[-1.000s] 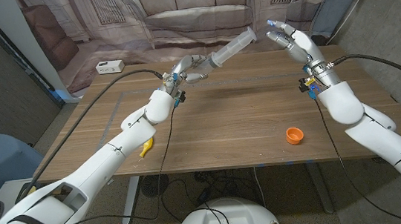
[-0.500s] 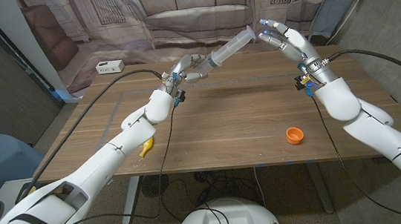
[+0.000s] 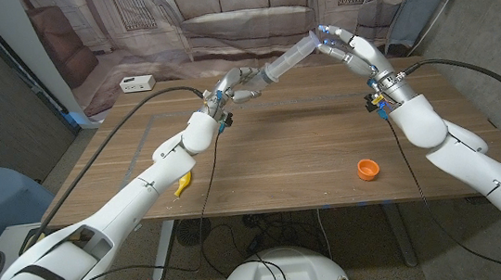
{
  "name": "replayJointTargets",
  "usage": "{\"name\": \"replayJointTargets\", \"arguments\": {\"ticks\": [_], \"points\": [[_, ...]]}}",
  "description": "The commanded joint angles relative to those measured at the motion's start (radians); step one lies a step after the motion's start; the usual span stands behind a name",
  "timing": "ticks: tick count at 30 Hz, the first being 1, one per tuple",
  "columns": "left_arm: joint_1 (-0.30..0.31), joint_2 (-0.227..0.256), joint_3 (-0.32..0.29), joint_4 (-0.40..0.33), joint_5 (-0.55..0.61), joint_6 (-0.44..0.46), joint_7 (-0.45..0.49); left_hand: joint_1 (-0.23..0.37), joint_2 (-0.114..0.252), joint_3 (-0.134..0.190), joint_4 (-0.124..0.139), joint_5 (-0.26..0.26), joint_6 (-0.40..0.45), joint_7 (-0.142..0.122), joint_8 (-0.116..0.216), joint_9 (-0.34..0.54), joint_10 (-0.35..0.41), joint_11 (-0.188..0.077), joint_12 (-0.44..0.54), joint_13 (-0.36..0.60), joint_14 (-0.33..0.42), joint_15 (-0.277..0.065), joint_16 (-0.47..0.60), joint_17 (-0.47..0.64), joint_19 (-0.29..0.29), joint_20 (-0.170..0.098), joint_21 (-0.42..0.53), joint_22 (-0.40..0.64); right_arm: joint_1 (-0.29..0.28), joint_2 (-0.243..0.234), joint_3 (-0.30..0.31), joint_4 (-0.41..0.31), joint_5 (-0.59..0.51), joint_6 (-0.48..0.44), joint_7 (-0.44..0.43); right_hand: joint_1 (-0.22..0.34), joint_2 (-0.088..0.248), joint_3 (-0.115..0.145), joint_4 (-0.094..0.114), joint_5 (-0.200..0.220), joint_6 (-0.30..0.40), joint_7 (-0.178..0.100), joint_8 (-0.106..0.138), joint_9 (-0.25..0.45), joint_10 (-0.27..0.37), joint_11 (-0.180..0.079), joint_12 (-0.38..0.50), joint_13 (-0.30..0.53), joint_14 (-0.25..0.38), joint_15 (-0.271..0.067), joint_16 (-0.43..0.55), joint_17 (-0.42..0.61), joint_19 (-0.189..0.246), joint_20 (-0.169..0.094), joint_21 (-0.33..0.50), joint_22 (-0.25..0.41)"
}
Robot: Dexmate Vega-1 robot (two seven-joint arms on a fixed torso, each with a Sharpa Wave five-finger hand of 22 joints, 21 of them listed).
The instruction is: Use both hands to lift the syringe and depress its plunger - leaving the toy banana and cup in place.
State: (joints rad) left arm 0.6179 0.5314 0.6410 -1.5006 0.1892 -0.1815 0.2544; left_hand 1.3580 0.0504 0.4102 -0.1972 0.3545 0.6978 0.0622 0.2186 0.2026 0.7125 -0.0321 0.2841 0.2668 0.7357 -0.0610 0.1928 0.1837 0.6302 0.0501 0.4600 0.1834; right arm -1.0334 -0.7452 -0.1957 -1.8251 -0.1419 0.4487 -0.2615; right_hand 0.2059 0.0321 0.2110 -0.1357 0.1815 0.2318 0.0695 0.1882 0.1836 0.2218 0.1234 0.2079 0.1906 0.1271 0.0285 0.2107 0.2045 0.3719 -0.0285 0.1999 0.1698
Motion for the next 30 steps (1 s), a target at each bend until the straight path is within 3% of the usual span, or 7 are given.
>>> {"name": "replayJointTargets", "arguments": {"ticks": [1, 30], "points": [[0.001, -0.01, -0.004, 0.015, -0.005, -0.016, 0.013, 0.016, 0.032, 0.051, 0.032, 0.009, 0.011, -0.001, -0.004, 0.004, 0.01, -0.001, -0.005, 0.005, 0.017, -0.024, 0.005, 0.002, 0.044, -0.047, 0.004, 0.006, 0.016, -0.002, -0.015, 0.014, 0.017, 0.003, 0.02, 0.003, -0.006, 0.005, -0.002, 0.004, -0.004, -0.002, 0.0, 0.004, 0.008, -0.002, 0.001, 0.003, 0.008, 0.004, 0.004, 0.003, 0.009, 0.003, 0.003, 0.002], [0.006, -0.014, -0.007, 0.021, -0.004, -0.023, 0.023, 0.014, 0.034, 0.061, 0.031, 0.018, 0.023, -0.002, -0.004, 0.004, 0.021, -0.004, -0.007, 0.009, 0.027, -0.027, 0.007, 0.002, 0.047, -0.046, 0.013, 0.006, 0.033, -0.004, -0.035, 0.025, 0.019, 0.008, 0.03, 0.002, 0.007, 0.009, 0.004, 0.005, 0.014, -0.001, 0.009, 0.004, 0.016, -0.001, 0.002, 0.004, 0.018, 0.007, 0.006, 0.006, 0.016, 0.005, 0.002, 0.002]]}}
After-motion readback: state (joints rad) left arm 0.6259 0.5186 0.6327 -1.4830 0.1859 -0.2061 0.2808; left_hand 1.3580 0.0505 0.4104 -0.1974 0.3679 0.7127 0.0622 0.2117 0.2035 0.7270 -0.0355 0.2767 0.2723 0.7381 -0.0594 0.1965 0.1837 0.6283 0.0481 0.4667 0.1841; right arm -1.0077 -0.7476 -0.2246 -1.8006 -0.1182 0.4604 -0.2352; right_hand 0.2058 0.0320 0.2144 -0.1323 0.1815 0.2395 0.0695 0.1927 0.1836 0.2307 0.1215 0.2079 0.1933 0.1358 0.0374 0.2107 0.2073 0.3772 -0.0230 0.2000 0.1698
